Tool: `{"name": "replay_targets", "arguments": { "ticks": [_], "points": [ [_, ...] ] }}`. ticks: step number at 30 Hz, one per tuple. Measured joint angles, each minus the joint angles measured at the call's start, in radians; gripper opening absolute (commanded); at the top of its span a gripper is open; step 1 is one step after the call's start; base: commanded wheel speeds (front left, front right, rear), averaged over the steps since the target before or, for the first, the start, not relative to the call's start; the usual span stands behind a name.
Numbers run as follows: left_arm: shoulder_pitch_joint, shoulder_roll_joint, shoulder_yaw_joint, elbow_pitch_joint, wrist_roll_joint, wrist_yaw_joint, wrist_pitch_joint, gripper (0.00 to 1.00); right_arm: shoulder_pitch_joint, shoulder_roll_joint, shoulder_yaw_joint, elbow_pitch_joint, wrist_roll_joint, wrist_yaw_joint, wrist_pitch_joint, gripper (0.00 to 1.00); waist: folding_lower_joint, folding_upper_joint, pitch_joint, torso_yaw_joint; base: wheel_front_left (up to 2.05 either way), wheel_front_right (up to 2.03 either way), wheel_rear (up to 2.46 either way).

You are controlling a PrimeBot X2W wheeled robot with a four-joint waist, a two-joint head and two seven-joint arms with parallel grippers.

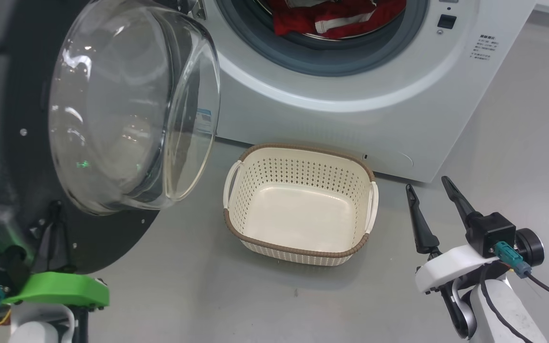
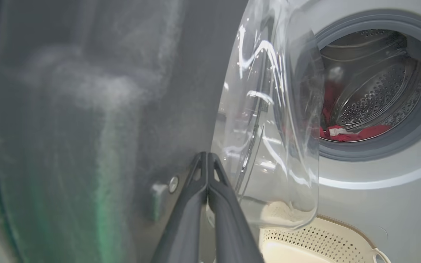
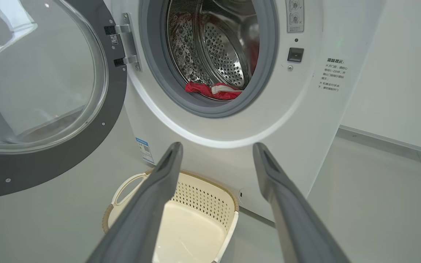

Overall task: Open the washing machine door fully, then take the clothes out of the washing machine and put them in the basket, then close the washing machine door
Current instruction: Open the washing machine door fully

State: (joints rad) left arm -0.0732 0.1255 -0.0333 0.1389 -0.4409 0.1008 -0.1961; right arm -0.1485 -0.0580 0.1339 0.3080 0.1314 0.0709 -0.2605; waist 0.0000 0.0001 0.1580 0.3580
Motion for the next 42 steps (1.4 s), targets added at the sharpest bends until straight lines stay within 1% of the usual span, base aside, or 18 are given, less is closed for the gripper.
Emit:
{"name": "replay_targets", "arguments": {
  "ticks": [5, 13, 19, 24, 31, 42],
  "points": [
    [-0.029, 0.014, 0.044, 0.042, -0.012, 0.001, -0.010, 0.00, -0.012, 0.000, -0.003, -0.003, -0.002, 0.001, 0.000, 1.00, 0.0000, 0.0000, 0.017, -0.003, 0.00, 0.00, 0.00],
    [-0.067, 0.018, 0.107, 0.105, -0.032, 0.005, -0.029, 0.00, -0.014, -0.002, -0.016, -0.006, -0.002, 0.007, 0.000, 1.00, 0.0000, 0.0000, 0.027, -0.007, 0.00, 0.00, 0.00],
    [-0.097, 0.043, 0.152, 0.155, -0.036, 0.006, -0.035, 0.00, -0.014, -0.002, -0.018, -0.006, -0.010, 0.010, 0.000, 1.00, 0.0000, 0.0000, 0.031, -0.010, 0.00, 0.00, 0.00],
    [-0.119, 0.058, 0.165, 0.196, -0.042, 0.006, -0.044, 0.00, -0.014, -0.002, -0.021, -0.006, -0.011, 0.010, 0.000, 1.00, 0.0000, 0.0000, 0.037, -0.013, 0.00, 0.00, 0.00],
    [-0.145, 0.060, 0.198, 0.239, -0.042, 0.006, -0.046, 0.00, -0.029, -0.002, -0.022, -0.009, -0.013, 0.012, 0.000, 1.00, 0.0000, 0.0000, 0.044, -0.018, 0.00, 0.00, 0.00],
    [-0.147, 0.053, 0.184, 0.253, -0.017, 0.008, -0.053, 0.00, -0.030, -0.002, -0.027, -0.009, -0.014, 0.016, 0.000, 1.00, 0.0000, 0.0000, 0.047, -0.025, 0.00, 0.00, 0.00]
  ]
}}
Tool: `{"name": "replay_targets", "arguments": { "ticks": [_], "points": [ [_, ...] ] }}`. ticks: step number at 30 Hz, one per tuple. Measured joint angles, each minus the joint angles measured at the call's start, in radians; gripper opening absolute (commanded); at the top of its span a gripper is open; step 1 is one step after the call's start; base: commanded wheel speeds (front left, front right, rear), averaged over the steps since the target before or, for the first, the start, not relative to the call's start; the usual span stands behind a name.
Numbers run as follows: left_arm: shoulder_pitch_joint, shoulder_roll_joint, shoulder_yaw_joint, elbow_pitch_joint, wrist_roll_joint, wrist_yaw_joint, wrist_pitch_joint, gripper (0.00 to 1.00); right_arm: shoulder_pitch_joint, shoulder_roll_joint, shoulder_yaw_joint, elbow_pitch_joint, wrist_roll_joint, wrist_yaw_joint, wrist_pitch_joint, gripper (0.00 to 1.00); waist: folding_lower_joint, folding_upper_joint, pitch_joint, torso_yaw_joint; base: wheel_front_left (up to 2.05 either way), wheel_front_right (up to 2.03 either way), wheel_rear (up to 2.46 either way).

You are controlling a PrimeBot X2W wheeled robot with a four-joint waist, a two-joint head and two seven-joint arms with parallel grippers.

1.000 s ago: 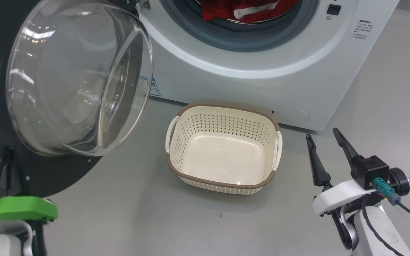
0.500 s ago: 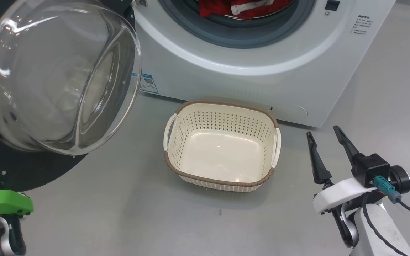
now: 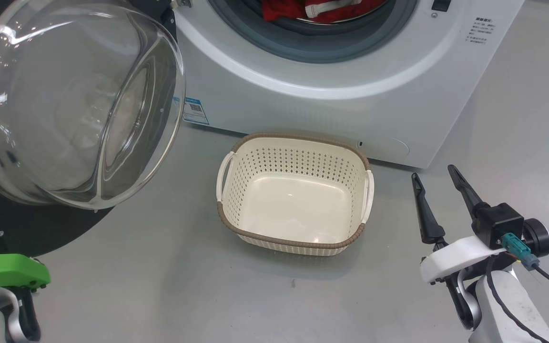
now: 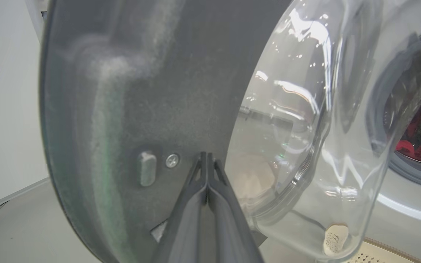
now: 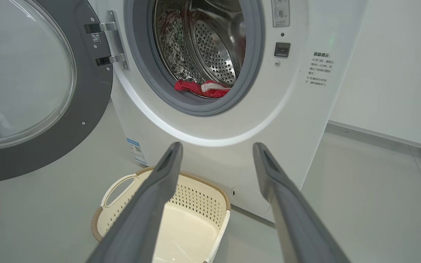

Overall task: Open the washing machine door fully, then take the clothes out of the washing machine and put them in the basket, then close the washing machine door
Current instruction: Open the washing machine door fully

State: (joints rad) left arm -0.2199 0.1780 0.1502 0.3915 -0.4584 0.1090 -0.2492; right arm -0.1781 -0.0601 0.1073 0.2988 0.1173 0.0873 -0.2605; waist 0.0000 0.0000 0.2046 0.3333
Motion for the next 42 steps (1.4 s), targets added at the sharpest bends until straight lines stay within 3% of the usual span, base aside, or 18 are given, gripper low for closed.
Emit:
{"name": "replay_targets", "arguments": {
  "ticks": [12, 19, 22, 23, 24, 42],
  "points": [
    [0.079, -0.077, -0.021, -0.090, 0.053, 0.000, -0.002, 0.00, -0.005, 0.001, 0.002, -0.001, -0.001, 0.007, 0.000, 1.00, 0.0000, 0.0000, -0.019, -0.007, 0.00, 0.00, 0.00],
    [0.132, -0.094, -0.054, -0.152, 0.084, -0.016, -0.002, 0.00, -0.004, 0.003, 0.004, -0.013, 0.000, 0.008, 0.000, 1.00, 0.0000, 0.0000, -0.040, -0.011, 0.00, 0.00, 0.00],
    [0.155, -0.101, -0.078, -0.173, 0.102, -0.026, -0.002, 0.45, -0.004, 0.003, 0.012, -0.015, 0.003, 0.008, 0.000, 1.00, 0.0000, 0.0000, -0.049, -0.017, 0.00, 0.00, 0.00],
    [0.164, -0.103, -0.088, -0.173, 0.106, -0.029, -0.003, 0.87, -0.004, 0.004, 0.014, -0.015, 0.004, 0.008, 0.000, 1.00, 0.0000, 0.0000, -0.052, -0.019, 0.00, 0.00, 0.00],
    [0.173, -0.105, -0.093, -0.174, 0.109, -0.035, -0.003, 1.00, -0.004, 0.004, 0.018, -0.016, 0.004, 0.008, 0.000, 1.00, 0.0000, 0.0000, -0.056, -0.022, 0.00, 0.00, 0.00],
    [0.231, -0.103, -0.191, -0.226, 0.173, -0.070, 0.002, 1.00, 0.025, 0.006, 0.076, -0.024, 0.041, 0.016, 0.000, 1.00, 0.0000, 0.0000, -0.101, -0.121, 0.00, 0.00, 0.00]
  ]
}}
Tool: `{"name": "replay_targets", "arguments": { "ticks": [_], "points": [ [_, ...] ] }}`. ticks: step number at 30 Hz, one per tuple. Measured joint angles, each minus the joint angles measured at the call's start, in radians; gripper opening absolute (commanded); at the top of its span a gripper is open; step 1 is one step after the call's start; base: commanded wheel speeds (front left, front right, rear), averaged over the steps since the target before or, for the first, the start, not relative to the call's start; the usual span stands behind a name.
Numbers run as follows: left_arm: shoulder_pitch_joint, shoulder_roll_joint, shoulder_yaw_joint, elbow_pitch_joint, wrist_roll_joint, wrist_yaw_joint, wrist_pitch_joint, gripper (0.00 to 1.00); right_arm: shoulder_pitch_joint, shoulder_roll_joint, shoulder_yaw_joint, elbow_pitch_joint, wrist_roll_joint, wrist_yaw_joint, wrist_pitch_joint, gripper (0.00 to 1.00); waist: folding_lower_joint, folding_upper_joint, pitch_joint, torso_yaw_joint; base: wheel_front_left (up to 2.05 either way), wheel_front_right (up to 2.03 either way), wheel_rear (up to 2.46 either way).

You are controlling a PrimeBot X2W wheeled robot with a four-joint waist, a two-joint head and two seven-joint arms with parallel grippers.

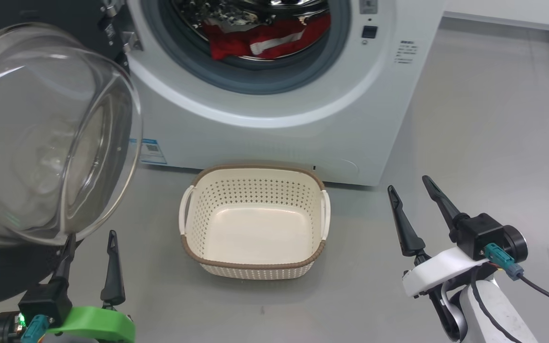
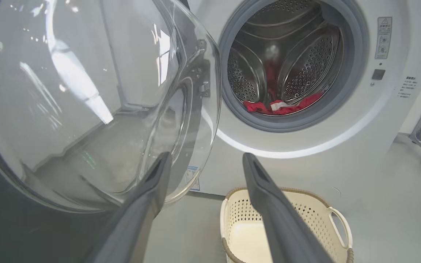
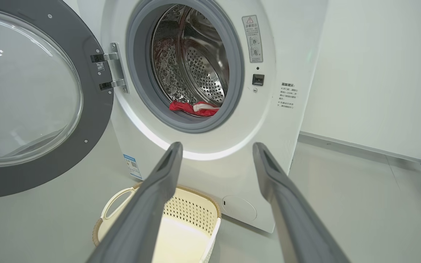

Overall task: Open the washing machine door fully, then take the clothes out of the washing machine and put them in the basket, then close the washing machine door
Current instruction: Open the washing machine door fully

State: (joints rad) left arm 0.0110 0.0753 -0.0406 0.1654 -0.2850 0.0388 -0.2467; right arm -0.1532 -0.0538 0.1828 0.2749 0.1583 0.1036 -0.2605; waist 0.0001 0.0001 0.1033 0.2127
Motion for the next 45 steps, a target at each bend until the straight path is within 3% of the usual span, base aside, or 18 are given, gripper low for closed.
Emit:
{"name": "replay_targets", "arguments": {
  "ticks": [22, 45],
  "points": [
    [0.012, 0.007, -0.049, -0.017, 0.030, -0.001, 0.044, 1.00, 0.040, 0.002, 0.035, -0.005, 0.044, -0.019, 0.000, 1.00, 0.0000, 0.0000, -0.027, -0.208, 0.00, 0.00, 0.00],
    [0.012, 0.007, -0.061, -0.034, 0.036, 0.000, 0.064, 1.00, 0.047, 0.004, 0.032, -0.032, 0.046, -0.035, 0.000, 1.00, 0.0000, 0.0000, -0.018, -0.252, 0.00, 0.00, 0.00]
  ]
}}
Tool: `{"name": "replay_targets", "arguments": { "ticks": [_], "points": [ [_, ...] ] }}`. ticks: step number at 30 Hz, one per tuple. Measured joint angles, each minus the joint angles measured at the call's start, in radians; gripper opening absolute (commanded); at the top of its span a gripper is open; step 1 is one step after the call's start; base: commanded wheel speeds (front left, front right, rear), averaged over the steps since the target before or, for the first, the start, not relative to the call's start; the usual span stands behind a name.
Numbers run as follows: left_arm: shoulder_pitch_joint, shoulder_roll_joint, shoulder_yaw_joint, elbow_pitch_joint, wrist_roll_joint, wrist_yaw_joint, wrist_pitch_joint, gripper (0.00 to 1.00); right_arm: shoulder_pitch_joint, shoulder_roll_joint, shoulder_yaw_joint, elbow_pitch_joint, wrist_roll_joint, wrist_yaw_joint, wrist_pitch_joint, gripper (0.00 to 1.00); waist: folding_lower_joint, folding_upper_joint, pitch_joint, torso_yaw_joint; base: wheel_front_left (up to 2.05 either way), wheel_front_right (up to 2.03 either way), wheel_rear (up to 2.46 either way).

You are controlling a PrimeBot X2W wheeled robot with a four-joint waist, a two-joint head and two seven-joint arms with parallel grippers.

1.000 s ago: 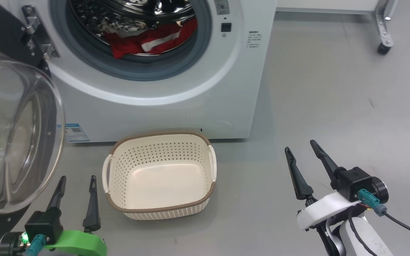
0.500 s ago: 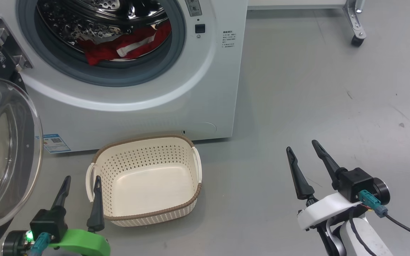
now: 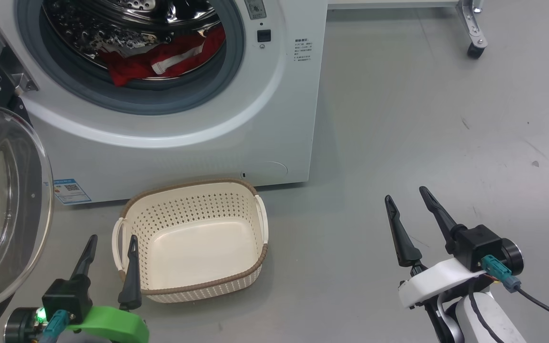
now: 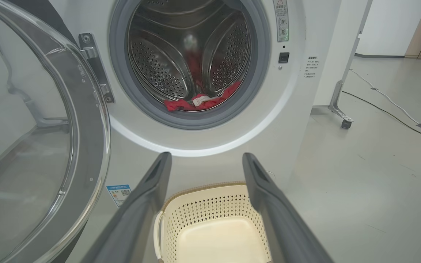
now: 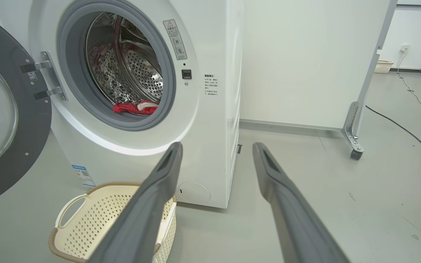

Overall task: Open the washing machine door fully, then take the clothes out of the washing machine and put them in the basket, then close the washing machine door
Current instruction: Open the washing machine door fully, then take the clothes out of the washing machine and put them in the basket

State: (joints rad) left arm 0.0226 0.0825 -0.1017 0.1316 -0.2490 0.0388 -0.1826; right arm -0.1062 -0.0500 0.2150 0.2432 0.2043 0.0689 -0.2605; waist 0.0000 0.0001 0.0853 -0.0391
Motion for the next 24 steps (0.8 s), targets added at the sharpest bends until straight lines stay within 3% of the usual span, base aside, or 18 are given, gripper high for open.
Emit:
{"name": "replay_targets", "arguments": {
  "ticks": [24],
  "points": [
    [0.001, 0.000, -0.007, -0.011, 0.000, 0.001, 0.004, 1.00, 0.014, 0.001, 0.005, -0.001, 0.007, -0.001, 0.000, 1.00, 0.0000, 0.0000, -0.024, -0.001, 0.16, -0.16, 0.00]
  ]
}}
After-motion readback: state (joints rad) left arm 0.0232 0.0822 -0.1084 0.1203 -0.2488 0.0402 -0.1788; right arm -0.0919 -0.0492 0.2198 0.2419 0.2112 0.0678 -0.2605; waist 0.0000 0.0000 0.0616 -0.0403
